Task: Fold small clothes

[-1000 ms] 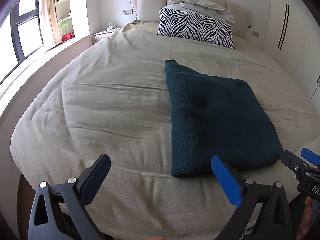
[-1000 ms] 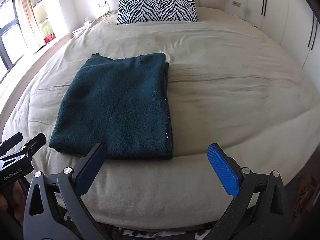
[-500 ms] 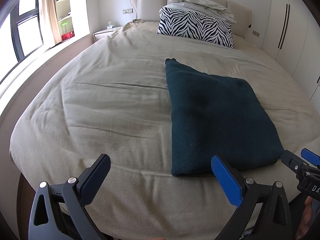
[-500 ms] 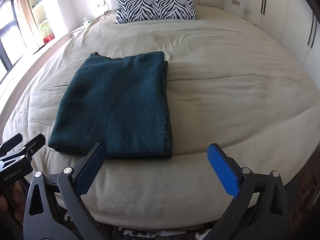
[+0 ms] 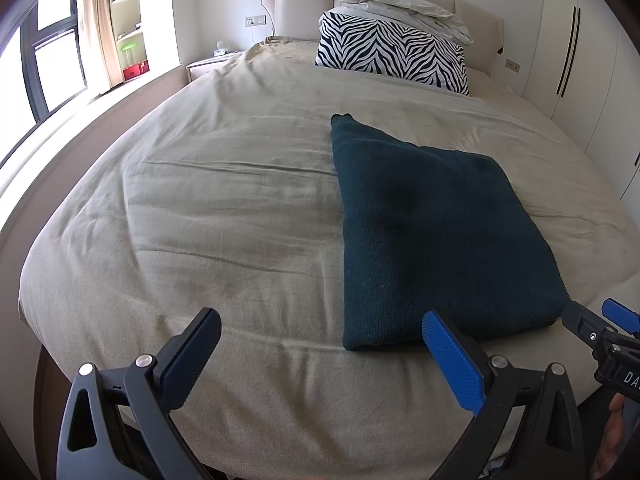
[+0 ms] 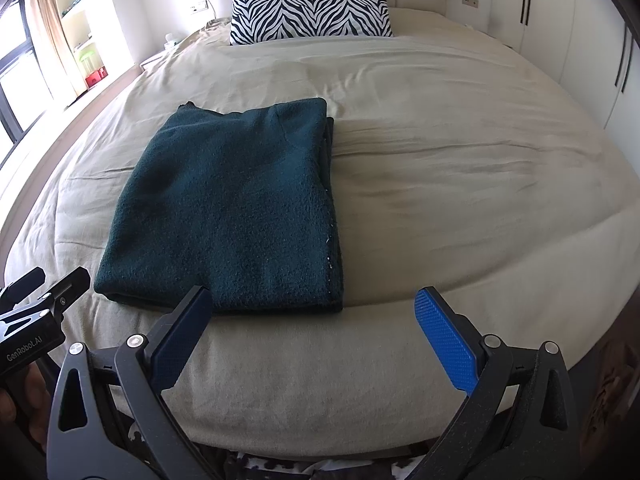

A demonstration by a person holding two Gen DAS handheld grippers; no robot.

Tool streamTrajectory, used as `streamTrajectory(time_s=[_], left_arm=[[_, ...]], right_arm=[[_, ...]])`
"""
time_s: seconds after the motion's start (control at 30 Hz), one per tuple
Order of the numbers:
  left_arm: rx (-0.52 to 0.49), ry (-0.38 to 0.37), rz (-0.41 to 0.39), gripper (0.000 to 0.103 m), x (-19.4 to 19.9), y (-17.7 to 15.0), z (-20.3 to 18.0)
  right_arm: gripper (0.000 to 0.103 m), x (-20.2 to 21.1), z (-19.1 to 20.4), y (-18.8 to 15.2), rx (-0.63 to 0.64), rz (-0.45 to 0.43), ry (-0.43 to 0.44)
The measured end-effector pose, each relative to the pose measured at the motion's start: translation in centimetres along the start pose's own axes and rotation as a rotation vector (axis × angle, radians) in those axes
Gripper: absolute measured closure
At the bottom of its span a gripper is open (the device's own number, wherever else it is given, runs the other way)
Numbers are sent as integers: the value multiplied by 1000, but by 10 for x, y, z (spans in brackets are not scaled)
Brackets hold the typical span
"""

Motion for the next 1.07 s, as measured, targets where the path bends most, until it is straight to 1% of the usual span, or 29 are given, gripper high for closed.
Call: streamTrajectory(time_s=[1.07], left_arm=[[2, -12, 34, 0, -10, -4, 2]], right_arm=[[0, -4, -2, -3, -13, 19, 7]])
Point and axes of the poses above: each gripper's, at about its wrist camera, not at the fingertips, and x roughly against the way its jaws point, z to its left, y to its top, the point moved 1 cm from there along -x, roughly the way its jaws point, and after that the axes turned 2 degrees about -x, right-handed, at the moved point
